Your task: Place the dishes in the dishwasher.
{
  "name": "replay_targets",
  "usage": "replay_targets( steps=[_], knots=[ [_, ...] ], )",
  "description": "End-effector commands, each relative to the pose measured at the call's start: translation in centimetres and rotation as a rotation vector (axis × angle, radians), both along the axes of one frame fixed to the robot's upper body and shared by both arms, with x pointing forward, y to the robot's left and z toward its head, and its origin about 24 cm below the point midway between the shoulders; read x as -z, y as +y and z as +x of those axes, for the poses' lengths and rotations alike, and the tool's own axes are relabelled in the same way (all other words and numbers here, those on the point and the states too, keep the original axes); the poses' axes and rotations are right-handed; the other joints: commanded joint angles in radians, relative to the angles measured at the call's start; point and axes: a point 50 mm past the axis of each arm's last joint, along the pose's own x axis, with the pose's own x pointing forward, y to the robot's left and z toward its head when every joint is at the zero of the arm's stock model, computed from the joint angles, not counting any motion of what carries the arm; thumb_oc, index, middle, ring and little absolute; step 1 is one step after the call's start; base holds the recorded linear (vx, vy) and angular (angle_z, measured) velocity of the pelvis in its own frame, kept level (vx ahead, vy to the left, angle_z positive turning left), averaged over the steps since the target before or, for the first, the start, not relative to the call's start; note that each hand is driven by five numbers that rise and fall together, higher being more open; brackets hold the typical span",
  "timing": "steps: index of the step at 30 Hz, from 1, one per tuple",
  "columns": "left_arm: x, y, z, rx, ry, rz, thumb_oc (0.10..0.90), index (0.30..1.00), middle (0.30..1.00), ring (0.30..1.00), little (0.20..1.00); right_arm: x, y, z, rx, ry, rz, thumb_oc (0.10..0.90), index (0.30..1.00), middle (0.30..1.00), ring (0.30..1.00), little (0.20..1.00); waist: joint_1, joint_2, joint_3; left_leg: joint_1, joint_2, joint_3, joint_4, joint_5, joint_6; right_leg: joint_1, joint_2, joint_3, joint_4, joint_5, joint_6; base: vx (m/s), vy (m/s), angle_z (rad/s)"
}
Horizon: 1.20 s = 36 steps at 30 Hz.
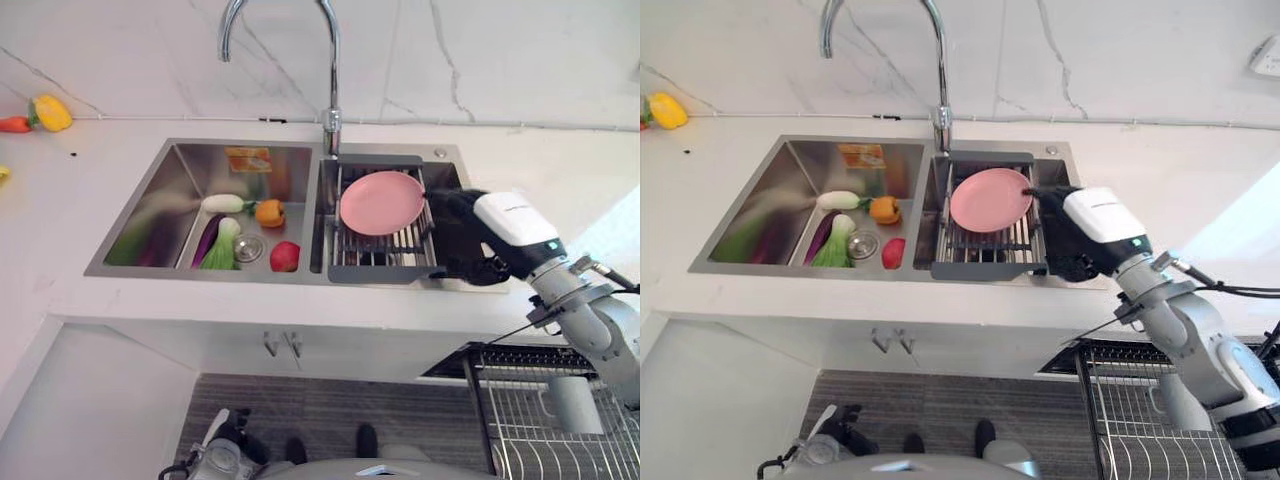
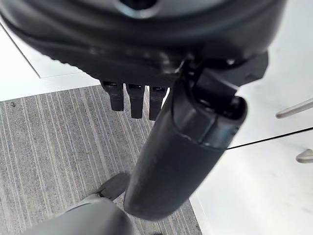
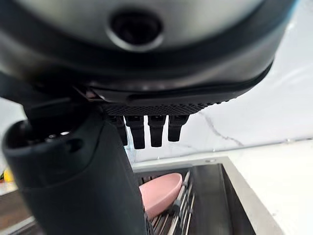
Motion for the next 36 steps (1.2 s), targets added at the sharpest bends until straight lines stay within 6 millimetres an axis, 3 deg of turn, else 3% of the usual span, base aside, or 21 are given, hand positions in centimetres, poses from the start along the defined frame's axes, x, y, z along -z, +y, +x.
replay_targets(
  steps=[1, 8, 20, 36],
  knots=[
    [-0.3, 1.5, 0.6, -0.082, -0.019, 0.023, 0.8, 0.9, 0.9, 0.9, 0.9, -4.2, 0.9, 1.5, -0.032, -0.213, -0.003, 0.8, 0.9, 0.9, 0.9, 0.9, 0.059, -0.072, -0.025, 0.078, 0.02, 0.01, 0.011, -0.074, -0.046, 0.019, -0.115, 0.013, 0.008, -0.021, 0.135, 0.0, 0.0, 0.0],
    [-0.2, 1.5, 0.3, -0.11, -0.015, 0.025, 0.8, 0.9, 0.9, 0.9, 0.9, -3.3, 1.1, 2.6, 0.009, -0.235, -0.026, 0.8, 0.9, 0.9, 0.9, 0.9, 0.076, -0.074, -0.022, 0.077, 0.022, -0.005, 0.011, -0.073, -0.049, 0.029, -0.116, -0.002, 0.005, -0.026, 0.134, 0.01, -0.006, 0.06],
    [-0.1, 1.4, 0.0, -0.113, -0.006, 0.027, 0.8, 0.9, 0.9, 0.9, 0.9, -4.4, 1.5, 3.5, 0.012, -0.308, -0.013, 0.8, 0.9, 0.9, 0.9, 0.9, 0.1, -0.079, -0.023, 0.07, 0.023, -0.026, 0.011, -0.067, -0.051, 0.039, -0.117, -0.025, 0.004, -0.031, 0.132, 0.0, -0.01, 0.09],
    [0.1, 1.5, -0.5, -0.121, 0.011, 0.035, 0.8, 0.9, 0.9, 0.9, 0.9, -1.8, 1.4, 4.4, 0.048, -0.247, -0.11, 0.8, 0.9, 0.9, 0.9, 0.9, 0.116, -0.087, -0.018, 0.062, 0.026, -0.042, 0.011, -0.063, -0.054, 0.044, -0.118, -0.049, 0.004, -0.033, 0.132, 0.0, -0.004, 0.03]
  ],
)
